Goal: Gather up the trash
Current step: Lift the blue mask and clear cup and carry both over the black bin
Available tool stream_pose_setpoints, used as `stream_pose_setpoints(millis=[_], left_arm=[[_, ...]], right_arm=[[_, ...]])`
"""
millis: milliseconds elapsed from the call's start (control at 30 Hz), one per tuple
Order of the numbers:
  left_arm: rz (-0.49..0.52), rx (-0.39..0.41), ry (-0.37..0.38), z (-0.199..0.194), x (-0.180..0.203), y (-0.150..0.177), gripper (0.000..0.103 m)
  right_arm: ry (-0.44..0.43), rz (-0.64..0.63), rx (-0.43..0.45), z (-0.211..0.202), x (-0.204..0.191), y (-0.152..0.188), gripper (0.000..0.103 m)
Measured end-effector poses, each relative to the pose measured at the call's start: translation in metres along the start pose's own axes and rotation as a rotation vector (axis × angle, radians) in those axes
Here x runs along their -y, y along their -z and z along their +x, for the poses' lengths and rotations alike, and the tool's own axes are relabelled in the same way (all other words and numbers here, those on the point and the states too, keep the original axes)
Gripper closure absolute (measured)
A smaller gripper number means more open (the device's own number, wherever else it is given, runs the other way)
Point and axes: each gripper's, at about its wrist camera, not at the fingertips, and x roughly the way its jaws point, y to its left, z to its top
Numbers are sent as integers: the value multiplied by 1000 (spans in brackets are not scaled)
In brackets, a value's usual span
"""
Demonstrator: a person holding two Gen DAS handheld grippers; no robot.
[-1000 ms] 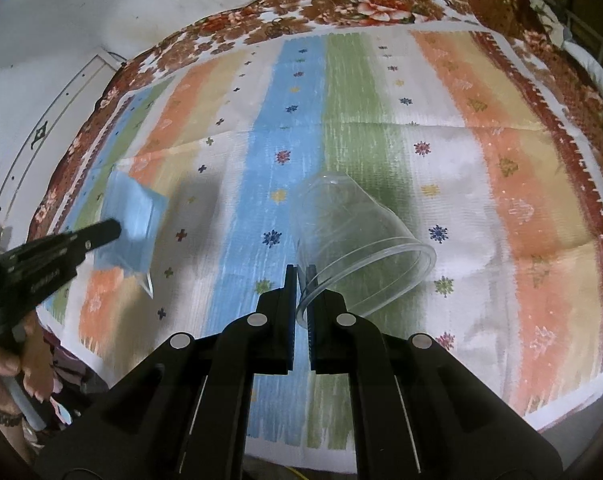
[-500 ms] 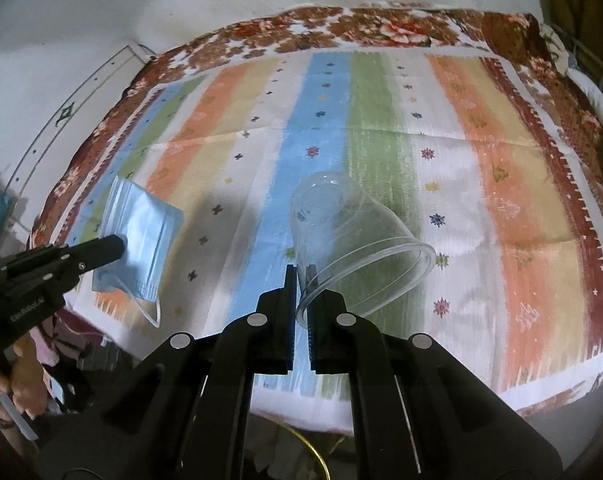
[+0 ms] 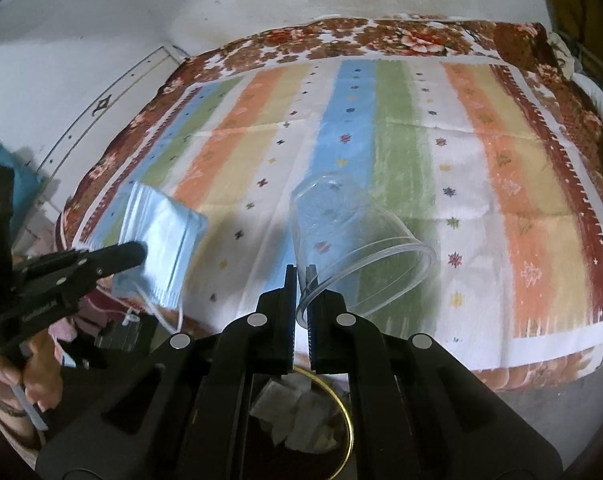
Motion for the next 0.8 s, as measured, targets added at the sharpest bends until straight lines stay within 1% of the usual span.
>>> stream_pose_setpoints(millis=[100,200,367,500,667,800], left_arm=[[-16,-19,19,-2,-3,13,101],[-8,-24,46,-7,1,26,101],[3,-14,79,-18,11,53,101],[-8,-18,99,-23,11,77,101],[25,-39,89,-28,15,109,101],[39,-51,77,-30,16,130,101]], right_arm=[[13,-51,-5,-5,-9,17,99],[19,-66,-25,-7,-12,32,99],[-17,-76,-33,-15,-20,60,99],[-53,-76,-43,-18,-28,87,99],[-74,-72,-51,-20,-35,112,99],[-85,-64,-74,-18,-37,129,99]])
